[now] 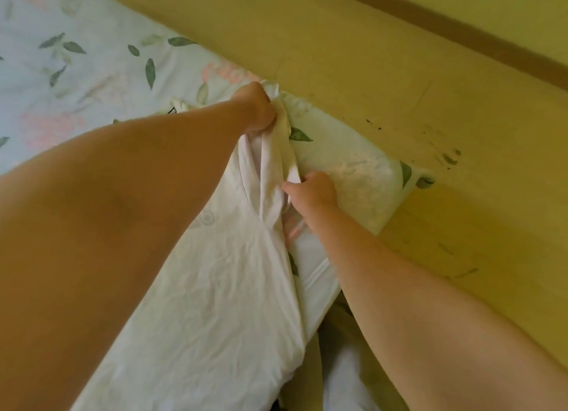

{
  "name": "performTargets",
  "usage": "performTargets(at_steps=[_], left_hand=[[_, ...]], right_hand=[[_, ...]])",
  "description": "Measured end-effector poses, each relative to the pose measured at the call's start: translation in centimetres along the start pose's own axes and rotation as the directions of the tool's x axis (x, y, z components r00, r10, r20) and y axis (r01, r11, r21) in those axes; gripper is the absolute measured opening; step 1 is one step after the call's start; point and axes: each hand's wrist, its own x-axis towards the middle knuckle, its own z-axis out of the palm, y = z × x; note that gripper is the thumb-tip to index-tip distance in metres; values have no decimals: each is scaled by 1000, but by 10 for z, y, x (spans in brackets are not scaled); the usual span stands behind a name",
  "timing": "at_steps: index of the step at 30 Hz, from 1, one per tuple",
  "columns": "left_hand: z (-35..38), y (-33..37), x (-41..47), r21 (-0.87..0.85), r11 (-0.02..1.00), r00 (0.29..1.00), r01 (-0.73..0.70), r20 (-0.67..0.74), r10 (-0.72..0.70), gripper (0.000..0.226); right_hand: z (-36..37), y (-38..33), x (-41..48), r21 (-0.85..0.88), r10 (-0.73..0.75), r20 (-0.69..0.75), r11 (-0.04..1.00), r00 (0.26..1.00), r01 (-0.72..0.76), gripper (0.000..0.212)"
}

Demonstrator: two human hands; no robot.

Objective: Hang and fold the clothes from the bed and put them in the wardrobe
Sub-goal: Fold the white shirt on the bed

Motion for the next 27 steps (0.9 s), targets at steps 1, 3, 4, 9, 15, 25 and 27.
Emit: performTargets(at_steps=[1, 3, 4, 9, 15, 25, 27], left_hand=[[-1, 4, 1, 14, 1000, 1000, 10, 9, -10, 32], [-5, 14, 3, 28, 1000, 998, -1, 65, -1, 25], [-6, 20, 5, 0, 1000, 995, -9, 103, 9, 20], [-16, 59, 3, -144, 980, 962, -134, 218, 164, 8], [-8, 84, -21, -263, 933, 900, -248, 294, 322, 9], [26, 78, -58, -186, 908, 889, -375, 205, 409, 14], [22, 73, -63, -228, 910, 914, -346, 137, 382, 23]], right_hand=[[-1, 2, 1, -3, -3, -15, 1000, 1000, 3, 32], [-6, 6, 1, 33, 14, -18, 999, 1000, -14, 28], [-9, 7, 0, 88, 39, -8, 995, 999, -38, 25], [-32, 21, -14, 475, 180, -46, 869, 983, -137, 24], [-26, 43, -38, 756, 255, 13, 630, 967, -177, 13], [-2, 61, -47, 837, 320, -69, 534, 945, -119, 9], [1, 59, -53, 812, 296, -123, 579, 947, -75, 9]])
